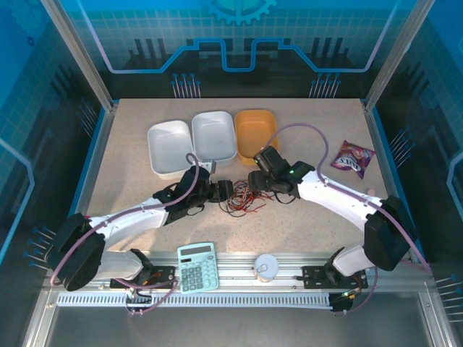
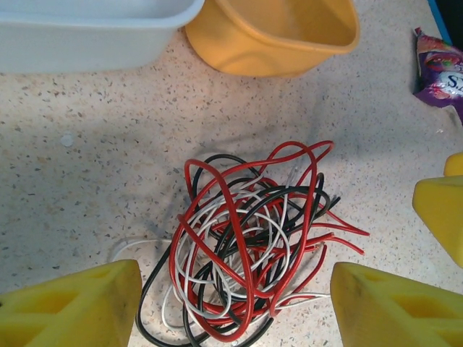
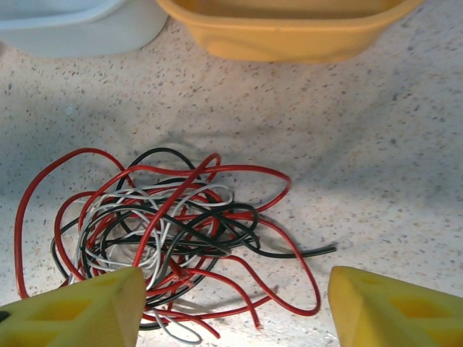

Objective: Untangle the cables

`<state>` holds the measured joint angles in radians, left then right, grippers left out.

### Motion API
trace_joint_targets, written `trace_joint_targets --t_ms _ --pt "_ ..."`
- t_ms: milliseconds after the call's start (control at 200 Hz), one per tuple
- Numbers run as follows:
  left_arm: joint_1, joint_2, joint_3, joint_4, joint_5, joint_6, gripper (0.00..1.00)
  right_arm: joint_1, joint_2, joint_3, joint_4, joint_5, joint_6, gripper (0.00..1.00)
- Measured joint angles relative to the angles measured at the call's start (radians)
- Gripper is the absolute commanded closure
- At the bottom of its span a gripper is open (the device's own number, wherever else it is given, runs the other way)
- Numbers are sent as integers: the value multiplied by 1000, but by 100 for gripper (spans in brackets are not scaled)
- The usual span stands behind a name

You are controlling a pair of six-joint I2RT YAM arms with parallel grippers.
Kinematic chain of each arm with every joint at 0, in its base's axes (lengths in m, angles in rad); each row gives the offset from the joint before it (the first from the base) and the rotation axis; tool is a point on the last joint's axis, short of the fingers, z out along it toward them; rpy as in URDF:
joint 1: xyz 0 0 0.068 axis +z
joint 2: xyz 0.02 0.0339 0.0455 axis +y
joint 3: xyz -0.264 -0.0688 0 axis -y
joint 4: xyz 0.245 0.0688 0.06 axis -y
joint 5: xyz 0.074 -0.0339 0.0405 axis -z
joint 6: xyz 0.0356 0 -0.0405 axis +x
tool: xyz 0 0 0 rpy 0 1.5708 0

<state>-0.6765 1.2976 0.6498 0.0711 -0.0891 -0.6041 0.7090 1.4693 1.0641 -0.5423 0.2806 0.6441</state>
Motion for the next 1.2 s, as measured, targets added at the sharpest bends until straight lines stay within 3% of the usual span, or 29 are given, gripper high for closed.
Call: trace_joint_targets --t_ms 270,495,770,896,1201 --pt "0 95 17 56 34 -26 51 6 63 24 8 -37 9 45" --pt "-1 159 43 77 34 -34 58 6 79 24 32 -66 11 48" --pt "-1 196 64 65 34 -18 100 16 106 24 50 -88 11 50" --pt "-1 170 69 37 34 -1 100 22 111 24 51 -88 11 48" --pt "-16 17 141 -58 134 112 100 35 115 24 71 -80 2 23"
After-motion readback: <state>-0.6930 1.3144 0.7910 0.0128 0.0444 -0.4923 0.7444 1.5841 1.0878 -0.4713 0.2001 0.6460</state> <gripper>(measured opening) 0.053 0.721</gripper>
